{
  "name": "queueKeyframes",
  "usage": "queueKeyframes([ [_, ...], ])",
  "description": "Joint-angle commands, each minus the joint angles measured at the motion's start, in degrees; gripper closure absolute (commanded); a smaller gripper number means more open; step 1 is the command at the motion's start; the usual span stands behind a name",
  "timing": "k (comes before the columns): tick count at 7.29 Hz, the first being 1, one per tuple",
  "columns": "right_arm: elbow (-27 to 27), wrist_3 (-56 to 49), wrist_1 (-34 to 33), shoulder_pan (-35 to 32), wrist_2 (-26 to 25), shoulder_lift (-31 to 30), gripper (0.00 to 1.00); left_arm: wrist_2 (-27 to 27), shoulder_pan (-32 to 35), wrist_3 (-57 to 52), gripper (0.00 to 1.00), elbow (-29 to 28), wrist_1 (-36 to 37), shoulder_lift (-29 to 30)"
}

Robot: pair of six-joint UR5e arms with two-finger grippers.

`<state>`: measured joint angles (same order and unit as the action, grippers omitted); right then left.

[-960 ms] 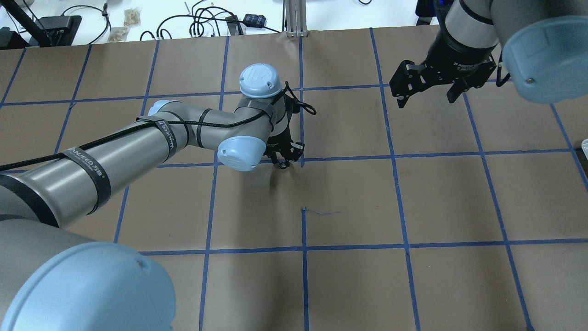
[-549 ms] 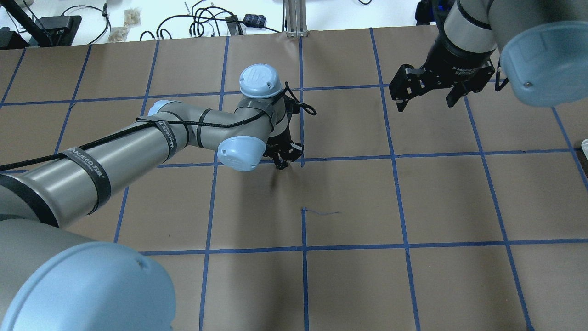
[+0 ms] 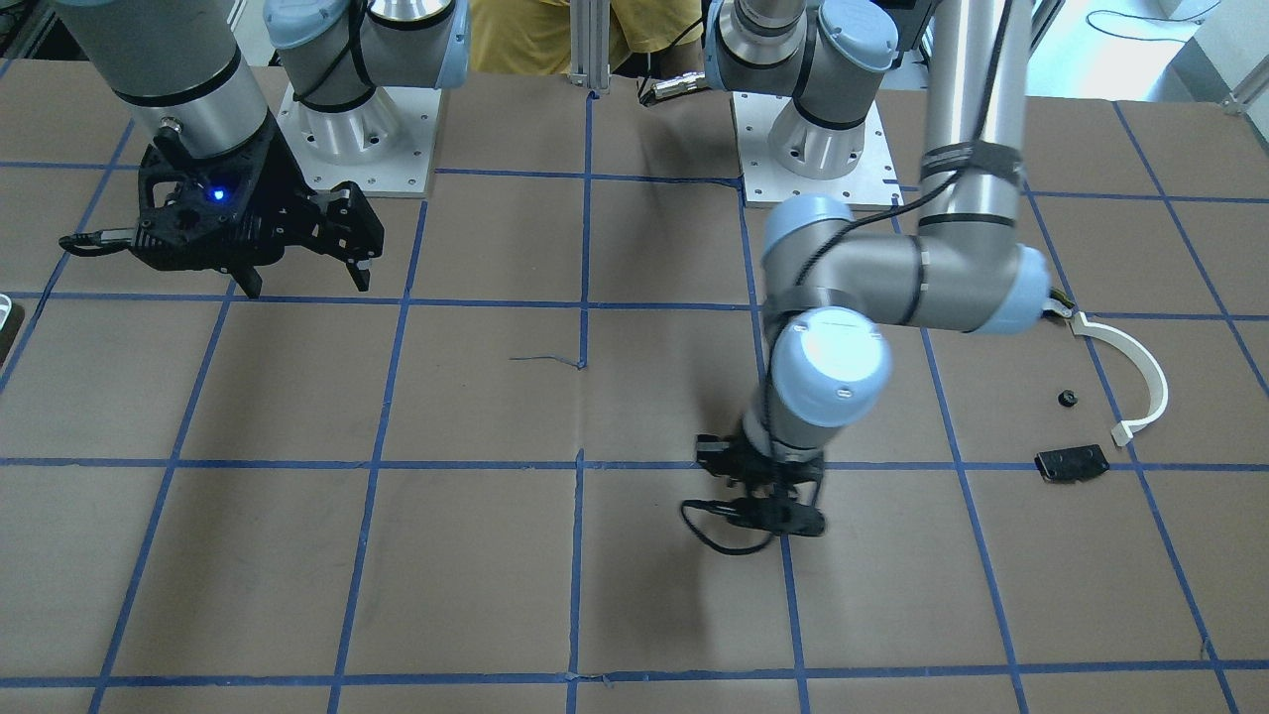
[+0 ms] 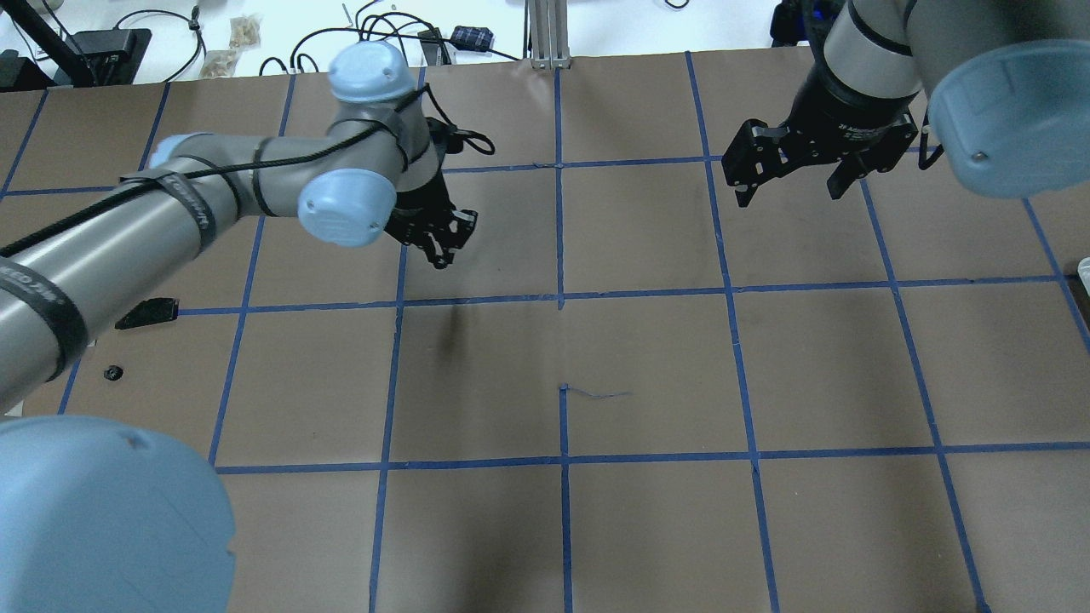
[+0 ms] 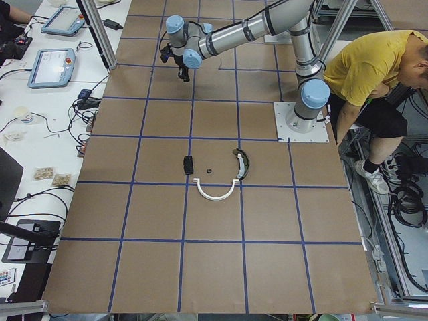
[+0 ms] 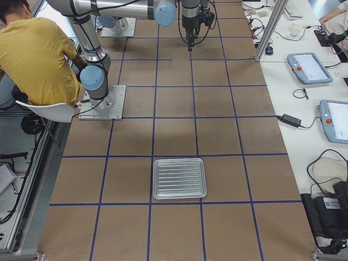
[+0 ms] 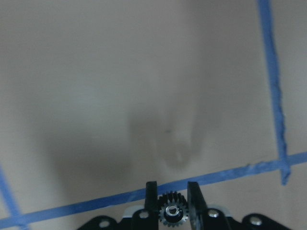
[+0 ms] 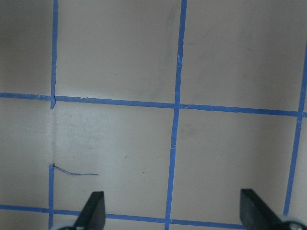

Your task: Place bearing gear from tray to pile

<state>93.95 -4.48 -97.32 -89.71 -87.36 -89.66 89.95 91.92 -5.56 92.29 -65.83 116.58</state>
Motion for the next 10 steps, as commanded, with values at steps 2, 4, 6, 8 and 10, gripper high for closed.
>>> queueKeyframes([
  [2, 0.00, -0.09, 0.02, 0.24, 0.00, 0.01, 0.00, 7.08, -19.80, -22.49, 1.00, 1.39, -3.51, -3.28],
  [4, 0.44, -0.09, -0.68, 0.33, 0.00, 0.01, 0.00, 7.25, -30.16, -32.46, 1.00, 4.73, -1.50, -3.55],
  [6, 0.44, -0.09, -0.68, 0.33, 0.00, 0.01, 0.00, 7.17, -38.01, -38.00, 1.00, 5.80, -1.15, -2.07],
  [8, 0.44, 0.00, 0.19, 0.41, 0.00, -0.08, 0.00, 7.08, -39.36, -38.03, 1.00, 6.76, -0.62, -0.83],
  [10, 0.44, 1.92, 1.94, 0.24, -1.14, -1.47, 0.00, 7.34, -39.45, -38.30, 1.00, 7.99, 1.84, 0.40],
])
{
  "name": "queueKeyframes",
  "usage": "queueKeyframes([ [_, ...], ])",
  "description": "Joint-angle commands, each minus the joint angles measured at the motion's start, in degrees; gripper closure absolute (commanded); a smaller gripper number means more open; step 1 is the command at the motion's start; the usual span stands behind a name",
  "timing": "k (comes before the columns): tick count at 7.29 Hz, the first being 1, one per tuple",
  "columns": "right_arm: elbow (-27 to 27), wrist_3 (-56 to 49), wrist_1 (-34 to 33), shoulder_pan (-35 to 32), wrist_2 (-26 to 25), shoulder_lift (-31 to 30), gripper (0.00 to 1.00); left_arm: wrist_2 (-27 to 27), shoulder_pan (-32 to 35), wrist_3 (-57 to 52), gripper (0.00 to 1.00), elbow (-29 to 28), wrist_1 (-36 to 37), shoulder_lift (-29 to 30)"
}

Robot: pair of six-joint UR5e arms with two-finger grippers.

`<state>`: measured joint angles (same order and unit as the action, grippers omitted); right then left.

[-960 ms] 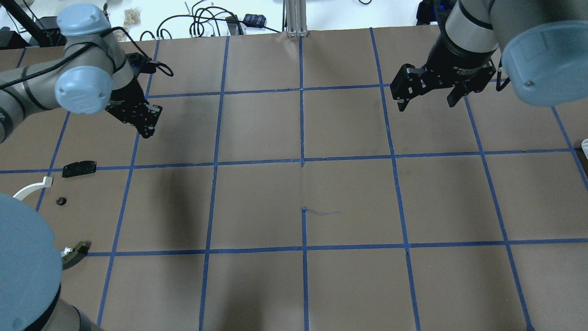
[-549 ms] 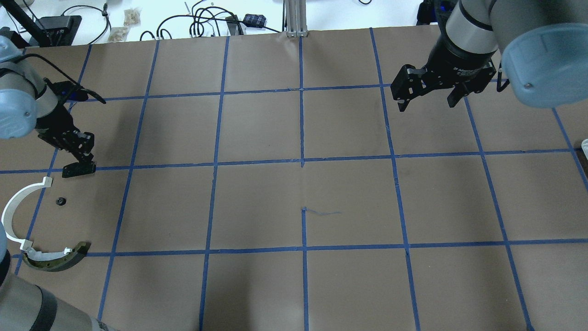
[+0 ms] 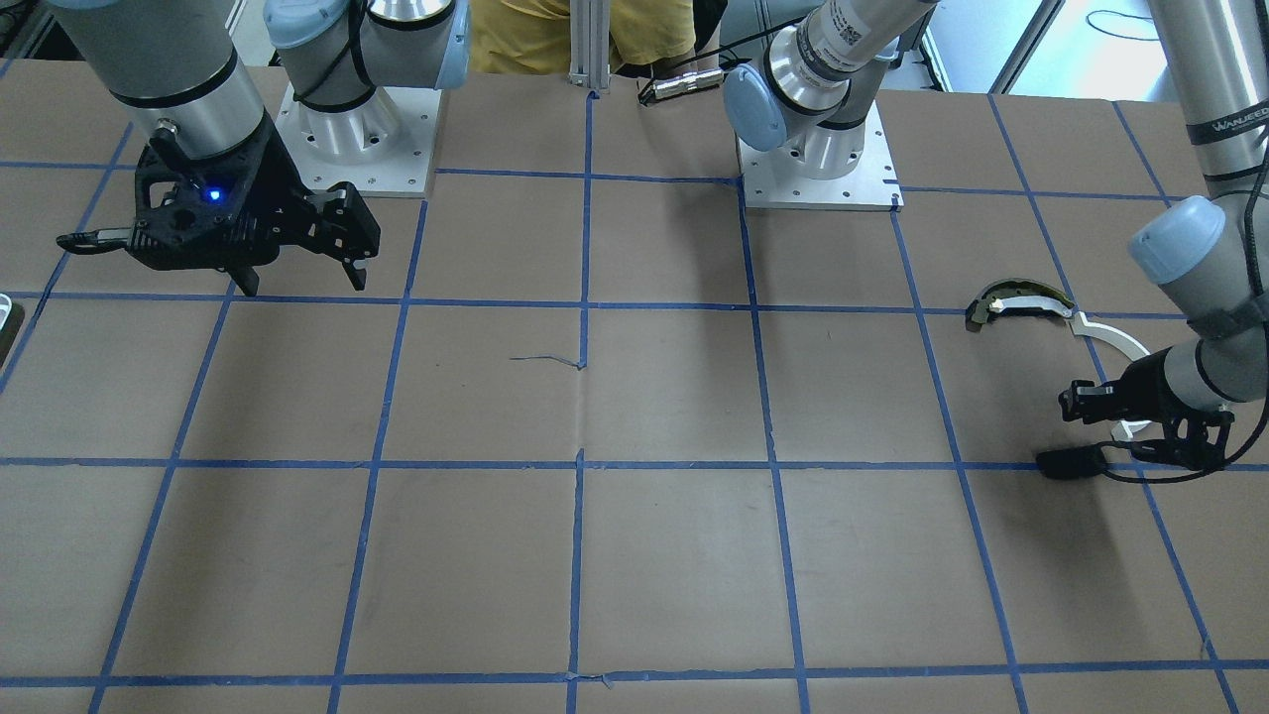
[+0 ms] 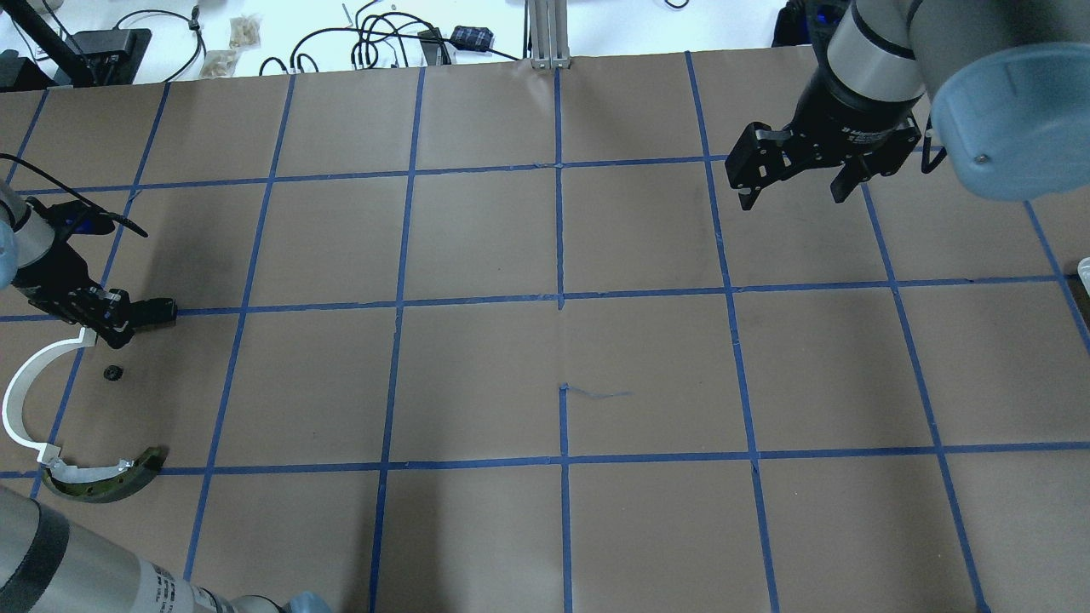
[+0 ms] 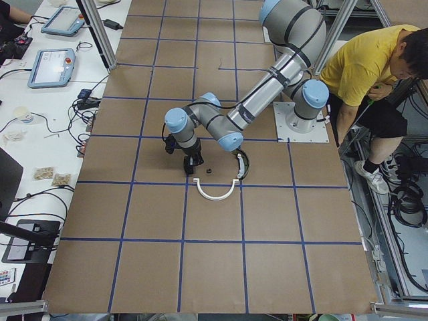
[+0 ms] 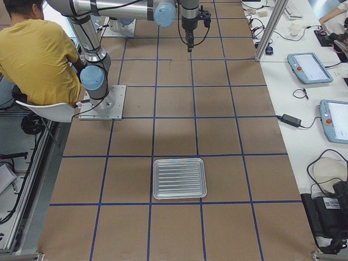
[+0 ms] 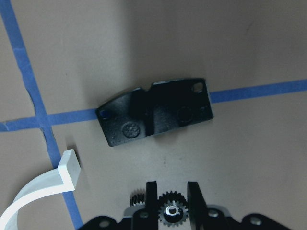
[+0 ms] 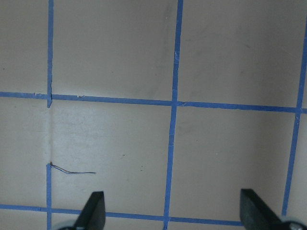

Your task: Place bearing gear from tray to pile

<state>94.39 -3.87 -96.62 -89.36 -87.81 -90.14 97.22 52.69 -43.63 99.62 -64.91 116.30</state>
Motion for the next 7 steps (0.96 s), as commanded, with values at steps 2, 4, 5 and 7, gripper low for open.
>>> queueKeyframes([
  [2, 0.00, 3.26, 3.46, -0.12, -0.70, -1.79, 0.00, 0.16, -1.00, -0.14, 1.00, 1.45, 0.93, 0.59],
  [4, 0.00, 3.34, 3.19, -0.12, -0.78, -1.79, 0.00, 0.16, -2.15, -0.05, 1.00, 1.54, 0.58, 0.68],
  [5, 0.00, 3.34, 3.19, -0.12, -0.70, -1.79, 0.00, 0.25, -2.15, 0.21, 1.00, 1.54, 0.23, 0.33],
  [7, 0.00, 3.26, 3.19, -0.12, -0.70, -1.71, 0.00, 0.25, -2.15, 1.70, 0.97, 1.63, -1.52, -0.11],
])
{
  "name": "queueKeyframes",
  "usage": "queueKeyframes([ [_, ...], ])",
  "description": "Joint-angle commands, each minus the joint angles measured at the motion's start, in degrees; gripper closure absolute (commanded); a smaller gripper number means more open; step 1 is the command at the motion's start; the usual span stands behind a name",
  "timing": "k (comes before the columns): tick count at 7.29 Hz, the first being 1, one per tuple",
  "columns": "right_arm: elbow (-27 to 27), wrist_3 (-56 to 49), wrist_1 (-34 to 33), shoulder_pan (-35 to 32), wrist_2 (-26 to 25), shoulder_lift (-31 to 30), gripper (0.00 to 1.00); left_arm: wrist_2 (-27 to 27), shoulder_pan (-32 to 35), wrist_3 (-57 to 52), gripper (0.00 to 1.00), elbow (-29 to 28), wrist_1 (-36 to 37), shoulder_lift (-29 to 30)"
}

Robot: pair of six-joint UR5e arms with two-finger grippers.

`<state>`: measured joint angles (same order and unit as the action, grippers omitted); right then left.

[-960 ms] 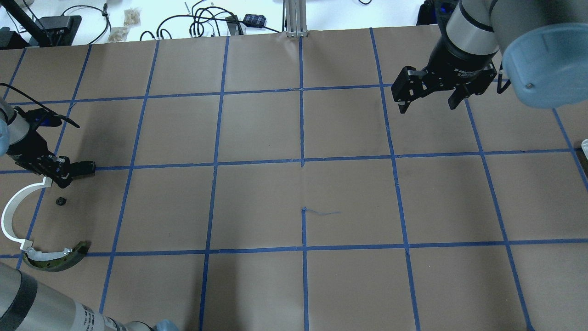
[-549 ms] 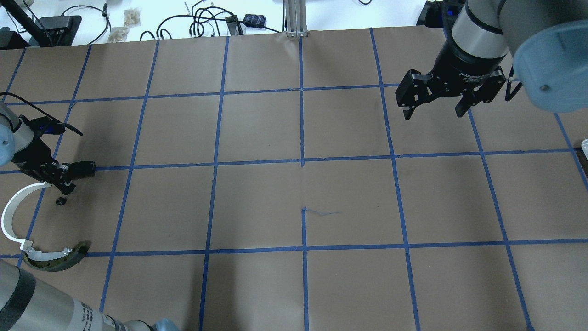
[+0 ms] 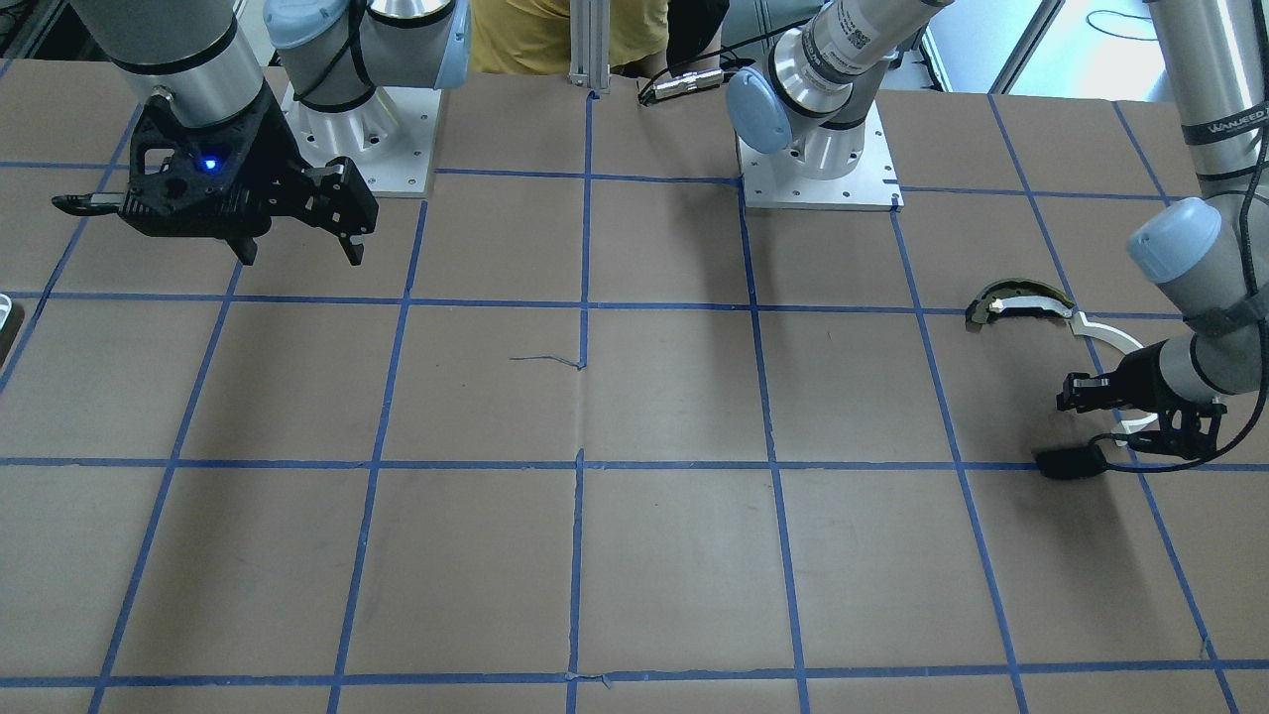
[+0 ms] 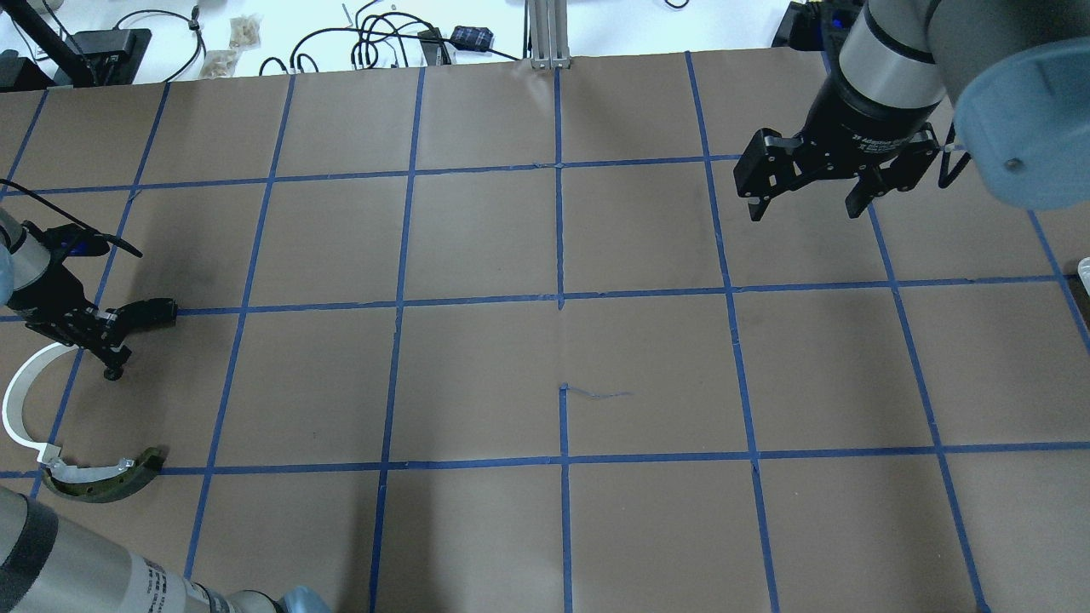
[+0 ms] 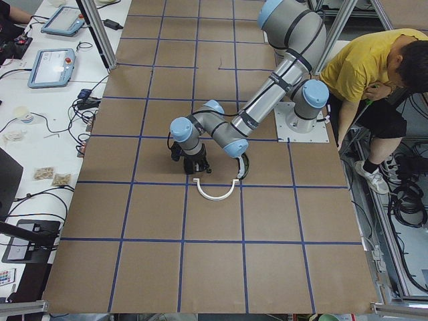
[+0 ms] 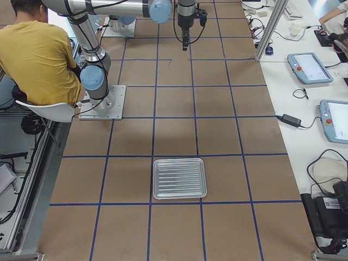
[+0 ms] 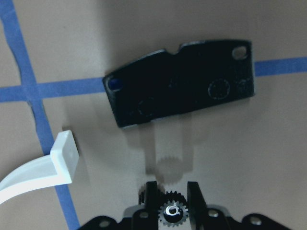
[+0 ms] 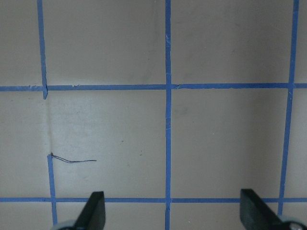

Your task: Place bearing gear from tray to pile

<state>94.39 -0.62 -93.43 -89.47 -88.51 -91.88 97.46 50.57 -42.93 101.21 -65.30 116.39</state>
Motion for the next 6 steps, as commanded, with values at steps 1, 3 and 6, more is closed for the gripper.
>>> queueKeyframes([
  [1, 0.00, -0.17, 0.08, 0.00, 0.01, 0.04, 0.00, -0.07, -0.04, 1.79, 0.88, 0.04, -1.40, -0.11],
  [3, 0.00, -0.61, 0.00, 0.09, 0.01, 0.04, 0.00, -0.07, -0.04, 1.79, 0.28, 0.04, -2.54, -0.02],
  [6, 0.00, -0.96, 0.00, 0.26, 0.01, 0.04, 0.00, -0.07, -0.04, 1.88, 0.00, 0.04, -3.51, -0.28],
])
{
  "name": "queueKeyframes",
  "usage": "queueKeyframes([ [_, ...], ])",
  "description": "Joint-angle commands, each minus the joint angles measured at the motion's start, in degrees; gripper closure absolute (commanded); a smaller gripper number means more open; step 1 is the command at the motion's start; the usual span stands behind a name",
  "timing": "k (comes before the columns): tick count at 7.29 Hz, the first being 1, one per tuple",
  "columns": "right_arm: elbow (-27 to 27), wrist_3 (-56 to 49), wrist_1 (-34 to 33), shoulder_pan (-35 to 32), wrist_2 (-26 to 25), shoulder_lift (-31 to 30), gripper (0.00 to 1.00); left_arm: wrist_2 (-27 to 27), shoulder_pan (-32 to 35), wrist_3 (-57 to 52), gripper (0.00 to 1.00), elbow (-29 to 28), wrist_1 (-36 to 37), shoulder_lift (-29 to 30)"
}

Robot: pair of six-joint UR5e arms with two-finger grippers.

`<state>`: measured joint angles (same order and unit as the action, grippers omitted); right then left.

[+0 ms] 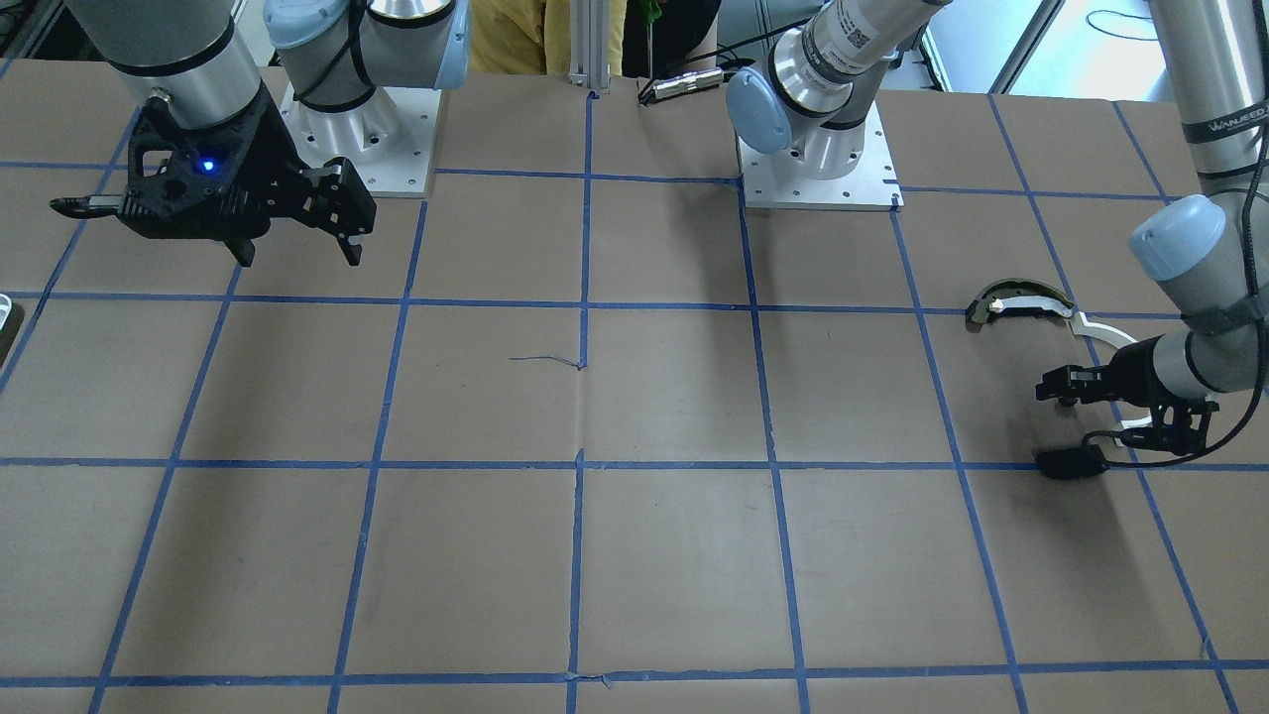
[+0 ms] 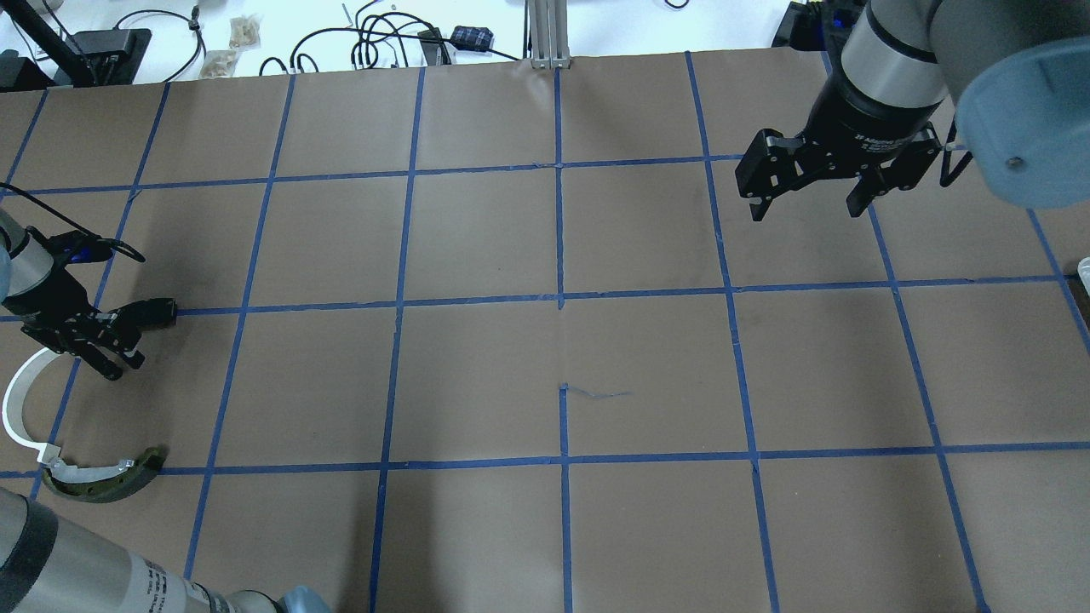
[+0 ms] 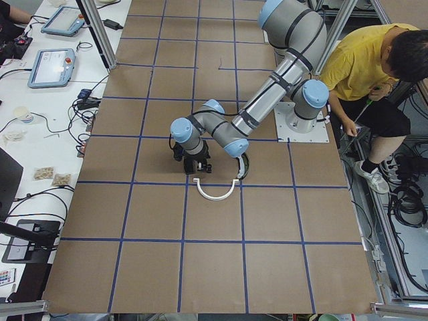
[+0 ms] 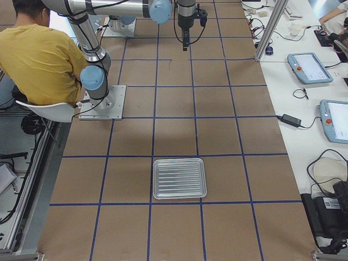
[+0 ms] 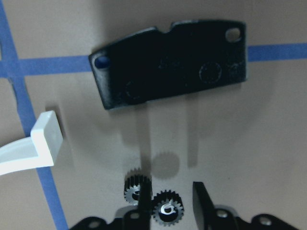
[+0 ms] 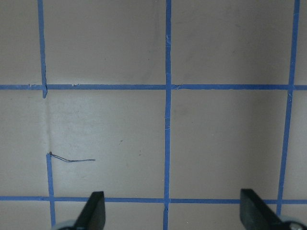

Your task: Place bearing gear from tray to pile

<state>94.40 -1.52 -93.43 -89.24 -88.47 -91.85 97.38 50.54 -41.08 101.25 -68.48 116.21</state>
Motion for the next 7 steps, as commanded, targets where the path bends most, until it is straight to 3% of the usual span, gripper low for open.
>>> queueKeyframes([
  [1, 0.00, 0.03, 0.09, 0.03, -0.03, 0.00, 0.00, 0.00, 0.00, 0.03, 0.00, 0.00, -0.59, -0.11],
  [3, 0.00, 0.03, 0.09, 0.03, -0.03, 0.00, 0.00, -0.26, 0.17, 2.65, 0.00, 0.00, -2.43, -0.37],
  [4, 0.00, 0.12, 0.09, 0.03, -0.03, 0.00, 0.00, -0.35, 0.44, 2.93, 0.05, -0.09, -2.70, -0.54],
  [5, 0.00, 0.12, 0.09, 0.03, -0.03, 0.00, 0.00, 0.00, 0.44, 2.67, 0.20, -0.09, -2.62, -0.54],
  [7, 0.00, 0.12, 0.09, 0.03, -0.03, 0.00, 0.00, -0.26, 0.44, 2.85, 0.21, -0.09, -2.62, -0.54],
])
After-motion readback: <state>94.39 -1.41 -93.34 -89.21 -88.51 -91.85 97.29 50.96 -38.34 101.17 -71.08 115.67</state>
